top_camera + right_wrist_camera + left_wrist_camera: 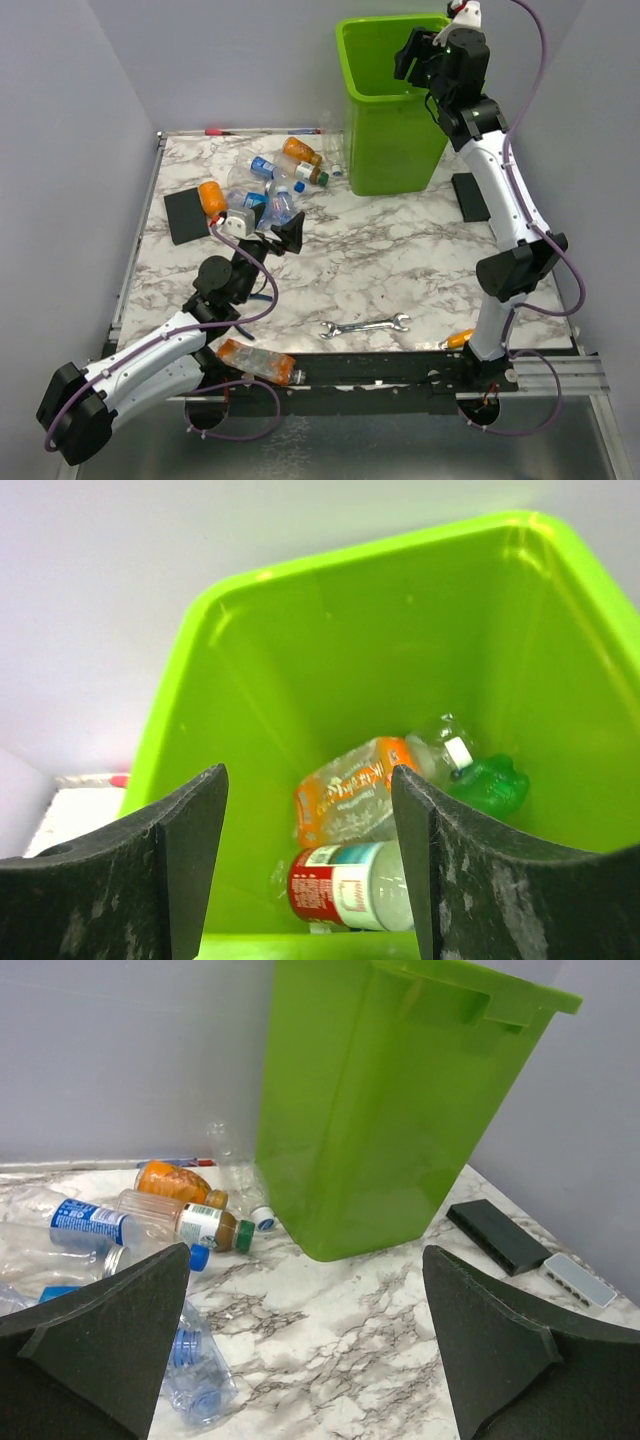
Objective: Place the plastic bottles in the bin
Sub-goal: Place the plastic bottle in the trash bin.
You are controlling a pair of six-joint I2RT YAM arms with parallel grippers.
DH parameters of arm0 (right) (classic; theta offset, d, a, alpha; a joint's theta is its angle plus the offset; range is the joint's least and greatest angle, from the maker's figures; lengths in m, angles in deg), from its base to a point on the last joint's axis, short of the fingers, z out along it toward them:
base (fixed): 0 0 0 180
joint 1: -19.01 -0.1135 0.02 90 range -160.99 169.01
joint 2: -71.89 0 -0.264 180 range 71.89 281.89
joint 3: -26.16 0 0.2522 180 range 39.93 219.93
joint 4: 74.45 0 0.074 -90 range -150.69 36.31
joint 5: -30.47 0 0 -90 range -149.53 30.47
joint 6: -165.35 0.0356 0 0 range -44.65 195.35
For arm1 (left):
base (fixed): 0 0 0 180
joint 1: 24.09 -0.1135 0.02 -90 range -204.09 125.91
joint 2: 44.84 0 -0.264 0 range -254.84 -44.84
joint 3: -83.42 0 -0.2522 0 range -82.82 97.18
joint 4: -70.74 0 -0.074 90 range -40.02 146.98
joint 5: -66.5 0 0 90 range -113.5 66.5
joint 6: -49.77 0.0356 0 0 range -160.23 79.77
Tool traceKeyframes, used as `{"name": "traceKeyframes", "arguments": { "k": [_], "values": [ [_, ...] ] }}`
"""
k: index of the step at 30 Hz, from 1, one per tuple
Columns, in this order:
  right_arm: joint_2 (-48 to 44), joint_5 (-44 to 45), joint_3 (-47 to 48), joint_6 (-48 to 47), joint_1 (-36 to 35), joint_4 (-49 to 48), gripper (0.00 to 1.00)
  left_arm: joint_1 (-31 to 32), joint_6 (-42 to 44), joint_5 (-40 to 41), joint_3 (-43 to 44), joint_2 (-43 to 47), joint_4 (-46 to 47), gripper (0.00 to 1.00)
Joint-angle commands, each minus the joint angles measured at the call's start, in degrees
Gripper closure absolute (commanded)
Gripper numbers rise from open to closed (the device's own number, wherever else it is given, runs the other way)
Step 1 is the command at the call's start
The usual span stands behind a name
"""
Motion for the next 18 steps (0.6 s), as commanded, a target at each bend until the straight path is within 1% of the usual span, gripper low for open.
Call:
{"name": "traceKeyframes", "arguments": {
  "k": [1,3,4,7,9,11,13,14,16,18],
  "values": [
    [-5.87,-1.58,0.24,2.91,0.0,-1.27,0.3,0.22,0.14,0.16,1.08,-0.5,-0.12,0.01],
    [-11.25,-6.71,-5.87,5.03,-0.05,-6.69,0.31,0.21,-0.09,0.99,1.11,-0.84,-0.31,0.01],
    [-15.51,-9.72,-9.49,6.43,-0.19,-9.67,0.31,0.25,-0.2,1.6,1.23,-1.0,-0.47,0.01],
    [-25.56,-21.19,-22.89,9.01,-1.27,-17.91,0.32,0.2,-0.1,4.43,1.53,-1.51,-1.68,0.01],
    [-32.04,-28.1,-32.74,10.43,-2.2,-22.56,0.33,0.21,0.24,8.3,1.74,-1.68,-2.64,0.01],
    [-38.47,-32.46,-42.72,12.65,-2.91,-25.37,0.33,0.2,0.52,13.22,2.27,-2.04,-4.03,0.01],
    [-44.43,-34.53,-52.79,15.12,-3.25,-27.12,0.33,0.22,1.02,18.12,3.29,-2.9,-6.23,0.01],
    [-47.1,-34.57,-57.45,16.08,-3.32,-27.32,0.33,0.25,0.8,20.3,4.37,-3.89,-9.06,0.01],
    [-52.0,-33.92,-66.67,16.66,-3.31,-26.51,0.33,0.2,-1.85,25.04,8.45,-7.74,-16.86,0.01],
    [-56.31,-32.06,-74.1,17.04,-3.29,-24.75,0.33,-0.09,-6.55,28.65,12.97,-13.27,-25.7,0.01]
  ]
}}
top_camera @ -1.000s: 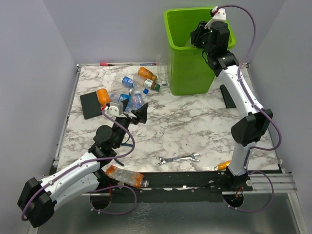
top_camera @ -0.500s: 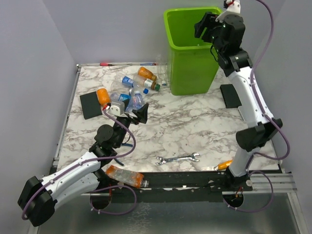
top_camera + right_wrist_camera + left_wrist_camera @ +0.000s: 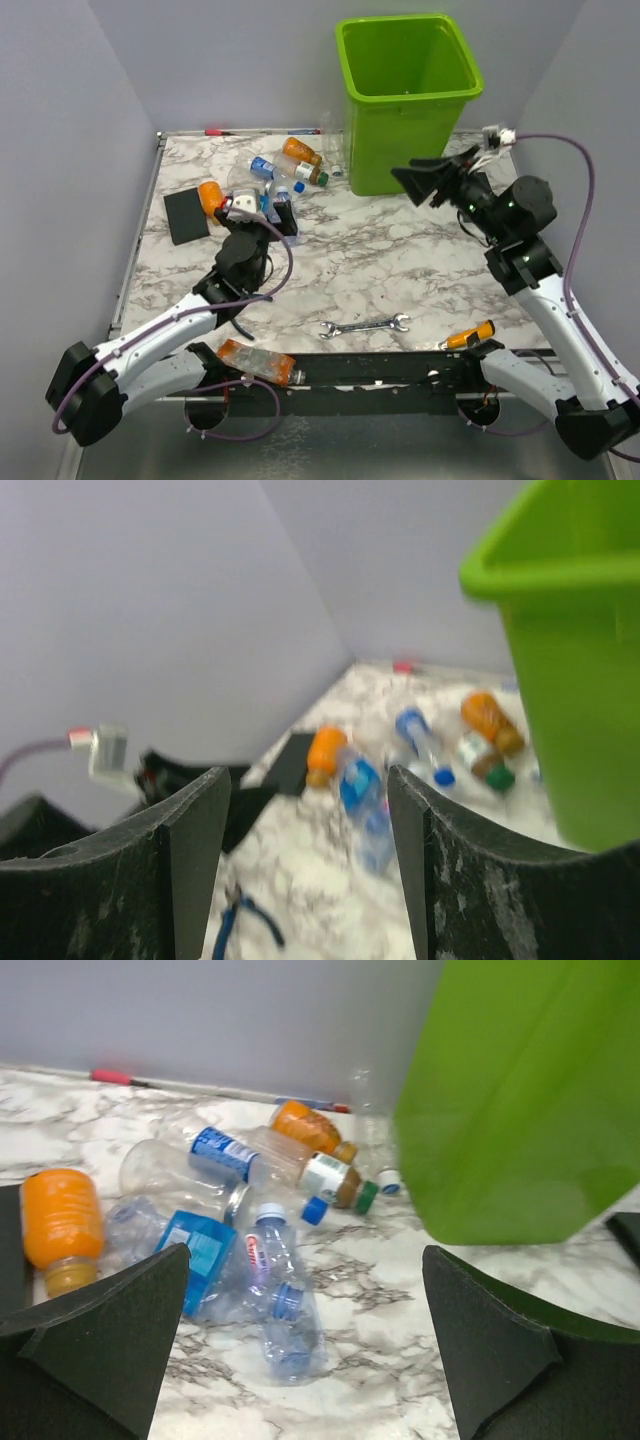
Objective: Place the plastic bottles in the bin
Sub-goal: Place the plastic bottle in the trash bin, then pick up the plastic bottle at the center of the board.
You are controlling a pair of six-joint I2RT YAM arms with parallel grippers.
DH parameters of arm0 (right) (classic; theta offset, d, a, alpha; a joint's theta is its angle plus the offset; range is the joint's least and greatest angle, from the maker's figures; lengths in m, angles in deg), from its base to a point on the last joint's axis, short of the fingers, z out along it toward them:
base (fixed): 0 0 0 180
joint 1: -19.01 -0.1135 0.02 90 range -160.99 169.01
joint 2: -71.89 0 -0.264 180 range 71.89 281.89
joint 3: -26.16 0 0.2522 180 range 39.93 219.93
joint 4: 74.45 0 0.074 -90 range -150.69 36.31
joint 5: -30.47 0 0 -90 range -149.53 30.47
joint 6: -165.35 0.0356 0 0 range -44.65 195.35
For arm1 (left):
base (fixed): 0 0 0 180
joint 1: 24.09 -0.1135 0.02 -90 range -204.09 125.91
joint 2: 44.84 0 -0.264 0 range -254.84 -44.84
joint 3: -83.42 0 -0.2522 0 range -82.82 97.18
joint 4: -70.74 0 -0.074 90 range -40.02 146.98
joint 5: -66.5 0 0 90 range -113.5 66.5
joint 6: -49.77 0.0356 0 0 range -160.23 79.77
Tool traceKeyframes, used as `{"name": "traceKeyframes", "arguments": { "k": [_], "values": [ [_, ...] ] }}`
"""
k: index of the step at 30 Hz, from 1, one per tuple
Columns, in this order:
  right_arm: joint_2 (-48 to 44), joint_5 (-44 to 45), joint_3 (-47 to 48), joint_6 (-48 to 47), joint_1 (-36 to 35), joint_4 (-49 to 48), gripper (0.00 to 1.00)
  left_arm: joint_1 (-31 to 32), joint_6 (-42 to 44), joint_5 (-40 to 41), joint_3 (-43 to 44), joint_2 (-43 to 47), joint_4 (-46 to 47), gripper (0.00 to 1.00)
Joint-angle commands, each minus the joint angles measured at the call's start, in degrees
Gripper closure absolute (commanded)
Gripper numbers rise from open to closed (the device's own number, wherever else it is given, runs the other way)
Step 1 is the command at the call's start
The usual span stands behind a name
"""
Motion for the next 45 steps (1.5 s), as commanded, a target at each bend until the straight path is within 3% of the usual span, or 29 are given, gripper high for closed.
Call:
{"name": "traceKeyframes", "arguments": {
  "k": [1,6,12,28,36,41,45],
  "values": [
    [-5.56,-2.21,-16.0,3.45,0.08,2.37,0.33,-0.6,-8.89,13.07,10.0,-10.53,-21.26,0.01],
    [-12.56,-2.93,-29.02,6.39,0.1,2.35,0.34,-6.62,-19.4,4.88,17.47,-21.77,-33.81,0.01],
    [-16.35,-2.99,-37.42,7.39,0.06,1.73,0.34,-19.83,-33.36,-10.25,19.39,-27.13,-35.53,0.01],
    [-17.23,-2.88,-37.37,5.51,0.05,5.03,0.34,-21.76,-55.16,-9.71,34.33,-47.39,-41.35,0.02],
    [-19.46,-1.34,-35.87,4.42,0.05,10.42,0.34,-21.32,-57.52,-9.0,32.52,-49.53,-41.2,0.17],
    [-18.59,-1.34,-35.67,5.13,0.05,9.78,0.34,-21.34,-56.33,-9.94,30.93,-48.98,-40.03,0.46],
    [-18.33,-1.45,-35.96,5.43,0.05,9.11,0.34,-21.32,-54.91,-10.99,28.51,-47.01,-38.55,0.6]
  ]
}}
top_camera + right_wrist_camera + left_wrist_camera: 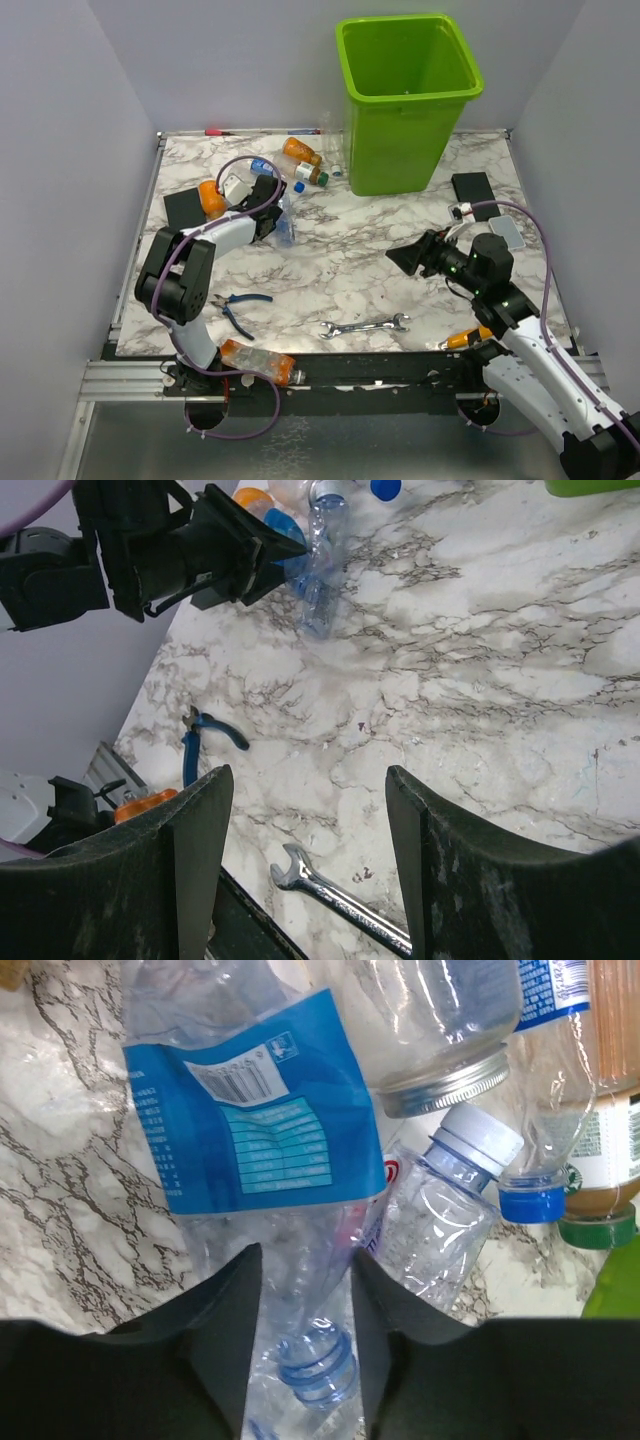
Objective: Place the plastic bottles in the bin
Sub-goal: Pick up the plastic bottle at the center of the board.
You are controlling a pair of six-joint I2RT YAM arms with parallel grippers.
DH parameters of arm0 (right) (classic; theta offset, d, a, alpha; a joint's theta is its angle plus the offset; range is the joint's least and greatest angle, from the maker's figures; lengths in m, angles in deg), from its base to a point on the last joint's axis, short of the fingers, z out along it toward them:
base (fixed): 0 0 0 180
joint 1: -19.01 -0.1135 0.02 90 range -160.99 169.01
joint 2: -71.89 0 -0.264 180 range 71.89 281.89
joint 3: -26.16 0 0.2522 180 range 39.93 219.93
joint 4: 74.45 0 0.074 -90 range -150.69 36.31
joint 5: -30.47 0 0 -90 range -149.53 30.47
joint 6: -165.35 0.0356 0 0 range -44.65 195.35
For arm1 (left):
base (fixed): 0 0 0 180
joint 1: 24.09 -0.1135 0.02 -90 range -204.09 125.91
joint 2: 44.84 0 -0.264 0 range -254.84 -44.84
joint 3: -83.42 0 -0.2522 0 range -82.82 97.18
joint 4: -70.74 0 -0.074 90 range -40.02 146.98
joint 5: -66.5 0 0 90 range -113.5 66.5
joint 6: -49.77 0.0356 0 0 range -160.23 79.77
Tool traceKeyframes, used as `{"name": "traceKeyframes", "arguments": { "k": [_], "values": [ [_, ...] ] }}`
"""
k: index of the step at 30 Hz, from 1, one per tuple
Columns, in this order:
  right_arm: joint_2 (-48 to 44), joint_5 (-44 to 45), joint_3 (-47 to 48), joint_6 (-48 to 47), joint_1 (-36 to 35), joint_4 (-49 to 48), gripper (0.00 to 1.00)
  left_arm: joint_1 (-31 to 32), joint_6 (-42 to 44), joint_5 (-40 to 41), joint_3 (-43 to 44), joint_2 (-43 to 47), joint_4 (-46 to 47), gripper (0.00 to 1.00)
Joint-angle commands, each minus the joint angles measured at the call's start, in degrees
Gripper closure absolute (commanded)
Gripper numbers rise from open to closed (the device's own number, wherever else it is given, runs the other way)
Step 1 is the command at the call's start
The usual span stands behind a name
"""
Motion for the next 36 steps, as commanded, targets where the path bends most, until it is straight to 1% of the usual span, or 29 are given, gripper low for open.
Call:
{"name": "traceKeyframes", "arguments": {
  "k": [1,5,10,13,20,22,24,26,28,30,32,34,36],
  "values": [
    [0.45,0.71,1.33,-0.1,0.07,0.58,0.34,0.06,1.39,-2.24,-3.38,2.83,0.82,0.63],
    [0.74,0.61,1.87,-0.19,0.11,0.61,0.34,0.1,3.83,-3.89,-5.38,6.49,1.61,0.74],
    [1.07,-0.3,2.34,-0.36,0.09,0.21,0.35,0.37,8.1,-6.7,-7.35,13.73,2.21,0.89],
    [1.47,-1.17,2.25,-0.3,0.08,-0.64,0.35,0.63,10.98,-8.23,-8.75,18.58,2.31,1.0],
    [2.98,-5.16,1.02,1.66,0.05,-5.02,0.35,1.52,14.6,-12.89,-15.29,29.68,3.8,1.0],
    [3.75,-7.34,0.53,2.38,0.09,-6.83,0.35,1.7,15.99,-16.5,-18.86,33.03,8.22,1.0],
    [5.63,-11.06,0.25,4.28,0.05,-9.81,0.34,1.73,16.97,-21.3,-23.43,37.1,16.14,1.0],
    [8.93,-15.54,0.38,7.42,-0.05,-14.98,0.31,1.74,17.3,-26.75,-27.68,40.47,24.91,1.0],
    [12.46,-17.95,1.47,9.94,-1.08,-18.16,0.28,1.94,17.35,-32.42,-29.19,41.45,31.66,1.0],
    [15.83,-17.2,4.08,9.66,-3.83,-18.32,0.25,2.48,18.16,-37.69,-29.21,40.96,37.51,1.0],
    [19.63,-14.32,7.75,7.98,-8.06,-17.41,0.24,3.2,18.84,-41.47,-28.81,40.17,42.07,1.0],
    [24.14,-10.28,11.18,7.13,-11.88,-17.04,0.23,4.03,19.33,-43.81,-28.36,39.58,45.49,1.0],
    [26.79,-5.11,12.88,8.29,-13.93,-18.61,0.23,5.23,20.16,-44.58,-28.21,39.58,47.98,1.0]
  ]
}}
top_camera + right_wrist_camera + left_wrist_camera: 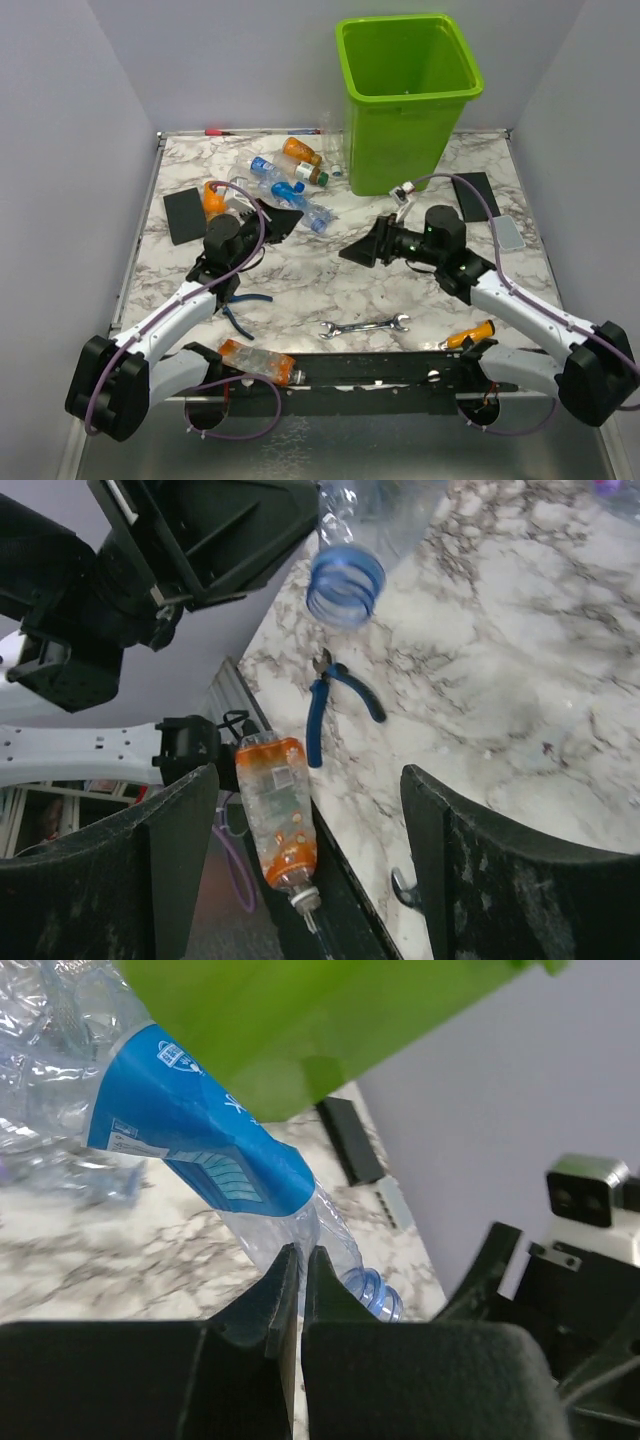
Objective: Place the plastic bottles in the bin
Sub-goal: Pick up the plastic bottle at the center of the board.
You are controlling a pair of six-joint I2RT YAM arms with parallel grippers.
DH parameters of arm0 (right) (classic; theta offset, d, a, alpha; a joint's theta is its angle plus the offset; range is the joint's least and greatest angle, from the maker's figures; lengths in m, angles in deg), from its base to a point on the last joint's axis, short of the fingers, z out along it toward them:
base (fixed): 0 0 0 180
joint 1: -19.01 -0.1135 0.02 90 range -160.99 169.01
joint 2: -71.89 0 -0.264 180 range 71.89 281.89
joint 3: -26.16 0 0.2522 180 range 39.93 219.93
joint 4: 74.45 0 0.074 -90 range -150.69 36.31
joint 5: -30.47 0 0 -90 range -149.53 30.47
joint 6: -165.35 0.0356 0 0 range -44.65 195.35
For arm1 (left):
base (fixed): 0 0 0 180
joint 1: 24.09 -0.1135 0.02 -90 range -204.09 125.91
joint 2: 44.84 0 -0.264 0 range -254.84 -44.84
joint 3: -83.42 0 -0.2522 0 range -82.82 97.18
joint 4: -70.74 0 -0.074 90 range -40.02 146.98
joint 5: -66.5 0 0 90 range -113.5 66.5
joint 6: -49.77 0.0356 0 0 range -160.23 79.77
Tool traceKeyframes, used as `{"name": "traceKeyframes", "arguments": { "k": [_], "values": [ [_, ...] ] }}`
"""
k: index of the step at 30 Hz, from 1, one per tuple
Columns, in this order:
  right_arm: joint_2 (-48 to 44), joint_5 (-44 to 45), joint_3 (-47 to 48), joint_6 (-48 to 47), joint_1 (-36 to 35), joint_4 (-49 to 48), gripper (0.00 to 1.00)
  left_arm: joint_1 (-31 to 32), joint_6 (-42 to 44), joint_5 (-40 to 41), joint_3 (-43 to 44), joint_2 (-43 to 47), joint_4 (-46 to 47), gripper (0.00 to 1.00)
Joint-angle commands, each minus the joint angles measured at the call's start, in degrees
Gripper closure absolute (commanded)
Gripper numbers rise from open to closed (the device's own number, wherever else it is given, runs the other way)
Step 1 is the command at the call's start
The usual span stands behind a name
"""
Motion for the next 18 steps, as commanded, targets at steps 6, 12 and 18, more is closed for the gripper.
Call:
{"name": "traceKeyframes", "arguments": {
  "k": [6,12,18],
  "values": [
    [9.84,12.02,6.32,6.41,-4.83,-12.43,0.16,5.66,6.41,-7.19,1.19,0.75,14.62,1.0],
    [13.71,12.5,7.75,10.63,-4.98,-15.75,0.14,8.33,9.75,-5.71,0.86,2.41,14.63,1.0],
    [15.18,9.4,7.66,12.45,-5.18,-18.94,0.49,9.14,10.21,-4.38,0.16,2.98,14.63,1.0]
  ]
}}
